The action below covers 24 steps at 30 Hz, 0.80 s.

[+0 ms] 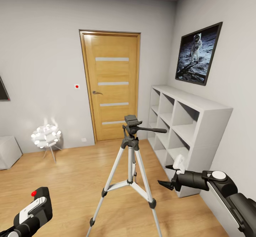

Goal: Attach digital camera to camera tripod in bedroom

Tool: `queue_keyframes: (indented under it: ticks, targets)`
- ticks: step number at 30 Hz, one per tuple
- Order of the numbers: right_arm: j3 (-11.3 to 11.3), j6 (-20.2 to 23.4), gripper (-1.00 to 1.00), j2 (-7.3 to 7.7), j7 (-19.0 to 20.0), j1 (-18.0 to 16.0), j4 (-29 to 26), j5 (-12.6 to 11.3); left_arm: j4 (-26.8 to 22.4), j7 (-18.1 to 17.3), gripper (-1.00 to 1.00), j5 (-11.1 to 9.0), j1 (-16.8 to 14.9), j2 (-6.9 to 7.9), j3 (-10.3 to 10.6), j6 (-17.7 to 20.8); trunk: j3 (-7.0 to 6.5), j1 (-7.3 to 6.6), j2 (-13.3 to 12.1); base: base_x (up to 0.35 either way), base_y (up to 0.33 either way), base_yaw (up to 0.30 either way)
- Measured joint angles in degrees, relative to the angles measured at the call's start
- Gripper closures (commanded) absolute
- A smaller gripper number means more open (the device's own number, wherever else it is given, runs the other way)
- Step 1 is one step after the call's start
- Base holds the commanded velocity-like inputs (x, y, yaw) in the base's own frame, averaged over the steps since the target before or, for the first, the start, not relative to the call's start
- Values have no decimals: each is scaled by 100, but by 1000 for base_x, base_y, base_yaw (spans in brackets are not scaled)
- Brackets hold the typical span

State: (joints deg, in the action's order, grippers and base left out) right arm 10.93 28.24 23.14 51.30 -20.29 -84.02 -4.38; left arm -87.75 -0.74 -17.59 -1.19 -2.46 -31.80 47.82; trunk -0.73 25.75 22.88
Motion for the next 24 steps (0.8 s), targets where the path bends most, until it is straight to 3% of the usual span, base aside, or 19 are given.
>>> queue_keyframes:
  ticks: [16, 24]
  targets:
    - [182, 16, -100, -6, -16, 11, 0, 3, 0, -24, 100, -13, 0, -3, 7, -14, 0, 0, -1, 257, 0, 0]
    - [195, 555, -100, 2, -13, 6, 0, 5, 0, -29, 100, -8, 0, 4, 12, -5, 0, 1, -1, 41, 0, 0]
